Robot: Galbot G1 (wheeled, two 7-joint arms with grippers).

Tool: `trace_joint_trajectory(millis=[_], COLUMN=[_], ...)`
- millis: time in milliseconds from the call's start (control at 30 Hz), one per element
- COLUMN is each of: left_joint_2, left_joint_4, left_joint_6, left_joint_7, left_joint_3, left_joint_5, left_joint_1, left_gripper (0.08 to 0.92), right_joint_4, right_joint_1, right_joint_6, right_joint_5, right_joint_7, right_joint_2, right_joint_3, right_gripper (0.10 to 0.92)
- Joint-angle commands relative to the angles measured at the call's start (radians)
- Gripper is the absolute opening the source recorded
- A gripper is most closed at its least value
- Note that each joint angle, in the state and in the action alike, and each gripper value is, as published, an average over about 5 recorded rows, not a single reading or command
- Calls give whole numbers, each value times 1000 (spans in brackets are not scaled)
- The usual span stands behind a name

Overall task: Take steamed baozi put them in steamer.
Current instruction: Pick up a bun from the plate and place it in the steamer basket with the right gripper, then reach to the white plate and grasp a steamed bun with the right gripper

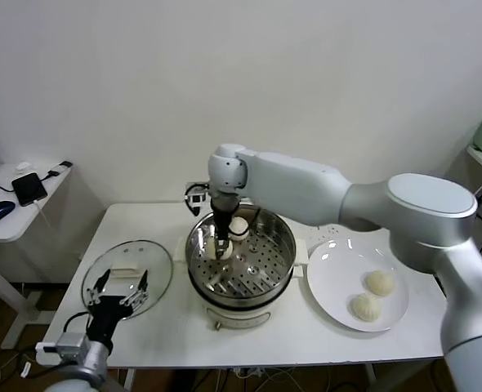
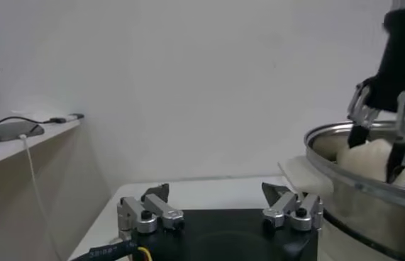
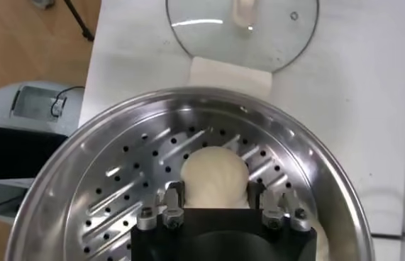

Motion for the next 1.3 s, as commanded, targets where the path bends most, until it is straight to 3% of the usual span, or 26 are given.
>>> trace_joint_trajectory(millis=[33,167,433,600,767,1067,1300], left_joint_2=[3,2,-4,-8,-11,-3,0], left_joint_4=[8,10,5,2,-10,-29,-34], left_joint_6=[-1,-1,-2,0,2,30,46], left_joint_7=[0,-1,-2,-1,1,10,19], left_joint_3=[4,7,11,11,12,-10,-14], left_joint_5=[-3,-3,-1,-1,1,-95,-109], left_joint_1=[-5,-7,-4,1,9,28,44], left_gripper=[823,823,823,823,823,823,823], right_joint_4=[-57,-46,11,133,301,584,620], right_joint_1=[-41,-47,-17,52,148,270,-62], right_joint_6=[-22,-26,-34,-34,-10,90,264], right_joint_5=[-17,-18,-15,3,12,-34,-250], right_joint_7=[18,20,30,10,-30,-162,-291], right_joint_2=[57,52,10,-92,-279,-756,-1031], right_joint_3=[0,0,18,18,30,61,299], right_gripper=[577,589,785,821,823,823,823])
